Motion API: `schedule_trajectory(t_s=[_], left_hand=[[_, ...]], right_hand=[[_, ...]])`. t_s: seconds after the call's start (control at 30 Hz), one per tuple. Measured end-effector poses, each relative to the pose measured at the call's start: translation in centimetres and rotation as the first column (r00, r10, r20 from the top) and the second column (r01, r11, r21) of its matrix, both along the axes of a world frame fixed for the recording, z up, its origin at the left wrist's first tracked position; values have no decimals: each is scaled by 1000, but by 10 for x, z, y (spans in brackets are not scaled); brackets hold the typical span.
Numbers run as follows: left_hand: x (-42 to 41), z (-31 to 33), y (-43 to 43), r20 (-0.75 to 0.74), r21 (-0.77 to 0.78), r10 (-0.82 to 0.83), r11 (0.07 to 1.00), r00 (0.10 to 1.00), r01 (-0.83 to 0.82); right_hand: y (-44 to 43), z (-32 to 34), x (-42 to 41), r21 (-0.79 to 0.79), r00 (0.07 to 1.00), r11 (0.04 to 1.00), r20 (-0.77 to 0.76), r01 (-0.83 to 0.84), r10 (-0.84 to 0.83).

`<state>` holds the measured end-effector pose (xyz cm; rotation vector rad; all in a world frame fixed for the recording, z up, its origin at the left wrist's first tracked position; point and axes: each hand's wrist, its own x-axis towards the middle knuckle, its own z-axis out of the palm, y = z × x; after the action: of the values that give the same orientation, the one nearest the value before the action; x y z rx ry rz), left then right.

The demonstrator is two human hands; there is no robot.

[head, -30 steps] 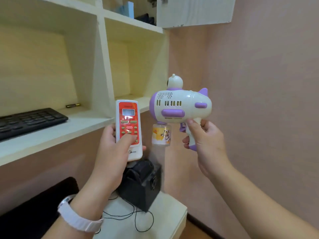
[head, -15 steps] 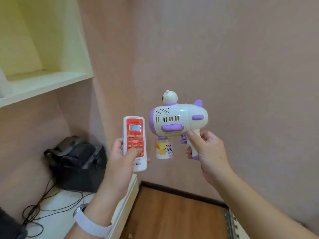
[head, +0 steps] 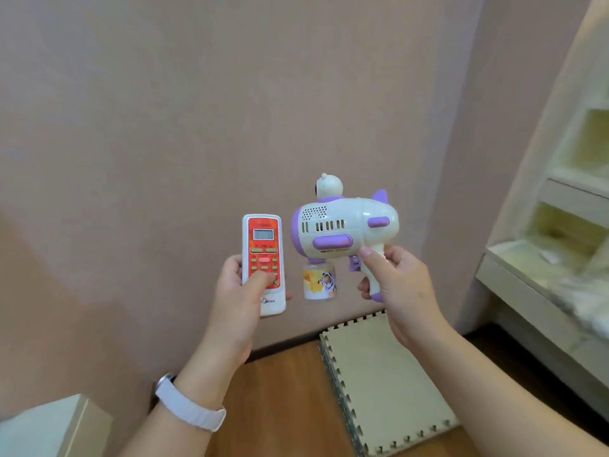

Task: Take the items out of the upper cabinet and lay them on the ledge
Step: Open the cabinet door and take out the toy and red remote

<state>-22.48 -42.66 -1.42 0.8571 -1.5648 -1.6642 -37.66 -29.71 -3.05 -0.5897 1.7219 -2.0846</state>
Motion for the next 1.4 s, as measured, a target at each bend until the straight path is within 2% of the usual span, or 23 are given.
schedule_trajectory(t_s=[0.17,0.37,0.53,0.8,1.0,1.27,1.4], left_hand=[[-93,-1,74,33,-17,-184,983,982,184],[-179,-5,148,56,26,-392,920,918,391],[-239,-19,200,67,41,-557,830,828,556],[-347,-52,263,41,129,-754,655,656,744],[-436,-67,289,6,196,-842,530,540,825],[-548,-88,298,-6,231,-899,425,438,875],[-582,-100,316,28,257,-917,392,399,883]], right_hand=[[99,-12,-68,13,985,986,43,165,-165],[202,-27,-116,15,925,929,85,370,-369],[268,-40,-139,39,813,822,128,568,-568],[345,-62,-180,139,607,622,140,770,-782],[366,-71,-242,214,444,465,142,859,-885],[364,-71,-323,301,406,402,53,865,-912],[377,-85,-344,338,355,363,88,868,-931]])
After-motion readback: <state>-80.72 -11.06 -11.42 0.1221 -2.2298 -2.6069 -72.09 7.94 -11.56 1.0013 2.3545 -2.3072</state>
